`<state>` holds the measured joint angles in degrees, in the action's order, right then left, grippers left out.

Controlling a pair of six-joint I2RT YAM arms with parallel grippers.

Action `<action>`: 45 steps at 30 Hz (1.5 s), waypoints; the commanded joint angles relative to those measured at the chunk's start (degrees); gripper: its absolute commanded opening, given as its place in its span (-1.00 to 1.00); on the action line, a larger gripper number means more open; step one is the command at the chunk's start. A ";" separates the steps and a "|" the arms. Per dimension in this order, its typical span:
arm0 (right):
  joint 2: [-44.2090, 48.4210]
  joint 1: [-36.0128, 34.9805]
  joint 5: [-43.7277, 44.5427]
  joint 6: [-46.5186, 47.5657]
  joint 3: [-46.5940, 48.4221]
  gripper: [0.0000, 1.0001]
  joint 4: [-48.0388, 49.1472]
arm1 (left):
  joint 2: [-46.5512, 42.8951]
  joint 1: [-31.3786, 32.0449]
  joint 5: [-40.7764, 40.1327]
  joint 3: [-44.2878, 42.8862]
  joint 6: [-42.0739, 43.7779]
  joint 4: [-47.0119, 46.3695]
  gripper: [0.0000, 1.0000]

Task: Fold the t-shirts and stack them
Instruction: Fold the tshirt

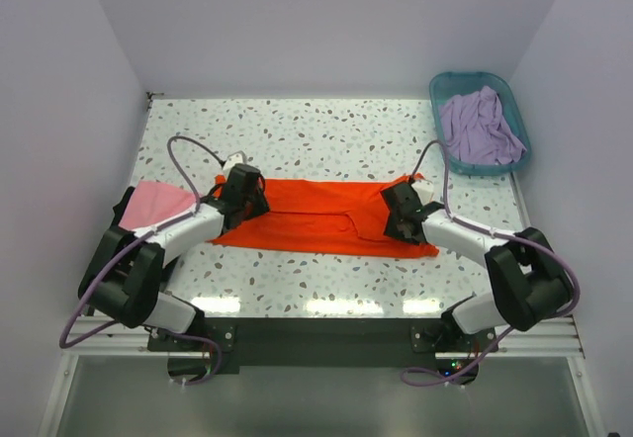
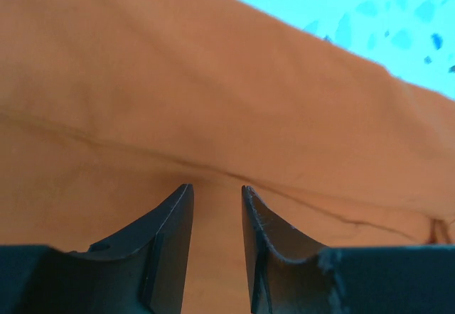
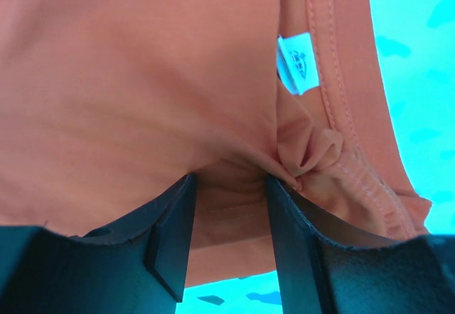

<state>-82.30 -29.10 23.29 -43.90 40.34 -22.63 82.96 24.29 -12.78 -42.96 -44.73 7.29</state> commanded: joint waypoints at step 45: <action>-47.42 5.20 -9.32 24.66 74.71 0.51 -10.41 | 2.47 27.47 -14.58 -8.90 0.43 15.75 -0.31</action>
<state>-133.78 -23.40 15.49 -14.15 116.11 -34.02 85.86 51.44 -26.76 -53.95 -50.83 22.35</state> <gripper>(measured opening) 0.775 0.355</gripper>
